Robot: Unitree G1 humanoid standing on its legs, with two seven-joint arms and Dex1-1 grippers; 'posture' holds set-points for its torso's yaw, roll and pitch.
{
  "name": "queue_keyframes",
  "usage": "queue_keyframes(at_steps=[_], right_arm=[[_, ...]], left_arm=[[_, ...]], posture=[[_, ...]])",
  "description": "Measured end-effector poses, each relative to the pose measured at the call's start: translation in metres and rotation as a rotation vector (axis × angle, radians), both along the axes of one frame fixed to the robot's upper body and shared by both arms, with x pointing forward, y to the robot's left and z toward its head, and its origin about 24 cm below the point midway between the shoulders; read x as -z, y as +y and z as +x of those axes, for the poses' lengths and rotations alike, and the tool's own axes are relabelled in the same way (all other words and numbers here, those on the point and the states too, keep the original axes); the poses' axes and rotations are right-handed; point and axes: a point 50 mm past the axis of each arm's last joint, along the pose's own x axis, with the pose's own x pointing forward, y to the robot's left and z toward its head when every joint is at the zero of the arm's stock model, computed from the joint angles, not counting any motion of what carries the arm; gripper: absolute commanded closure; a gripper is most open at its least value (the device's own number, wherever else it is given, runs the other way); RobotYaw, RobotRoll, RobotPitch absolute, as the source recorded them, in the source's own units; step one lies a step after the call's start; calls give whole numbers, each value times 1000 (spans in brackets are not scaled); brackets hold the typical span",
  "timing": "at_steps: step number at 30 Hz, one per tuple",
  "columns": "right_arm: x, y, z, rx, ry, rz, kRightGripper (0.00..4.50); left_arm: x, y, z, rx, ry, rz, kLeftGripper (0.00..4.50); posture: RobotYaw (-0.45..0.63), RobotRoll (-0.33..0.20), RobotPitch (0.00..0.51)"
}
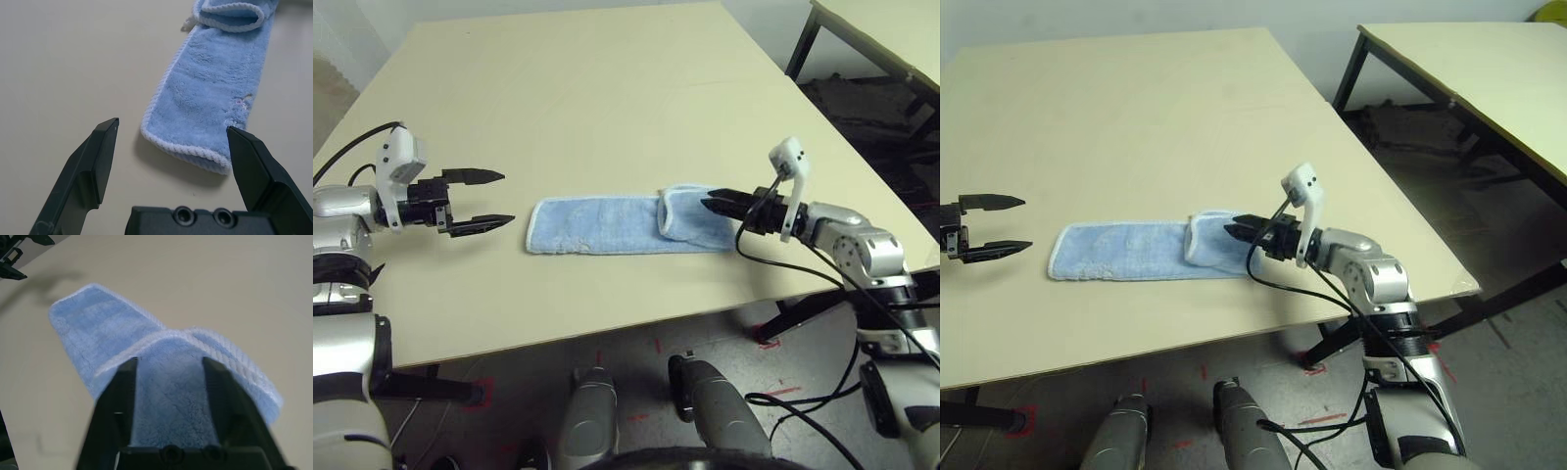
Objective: Fold the towel and set it aside.
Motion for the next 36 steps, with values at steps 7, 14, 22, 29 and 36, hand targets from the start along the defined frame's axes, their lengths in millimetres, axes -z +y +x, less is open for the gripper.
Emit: queue_keyframes(at_steps=[7, 14, 22, 29, 36], right_arm=[[-15, -25, -11, -187, -73, 78, 35], [-21, -29, -19, -339, -148, 17, 35], [-20, -25, -19, -370, -170, 2, 35], [-18, -25, -19, -365, -161, -37, 35], [-18, -22, -26, -386, -172, -56, 35]], left_arm=[[4, 2, -2, -6, 15, 4, 0], [20, 14, -6, -179, 361, -116, 0], [26, 24, -18, -465, 844, -295, 0], [24, 0, -13, -496, 1077, -369, 0], [34, -24, -1, -488, 1206, -426, 0]], posture=[[20, 0, 143], [47, 0, 144], [37, 0, 145], [12, 0, 145], [-17, 0, 150]])
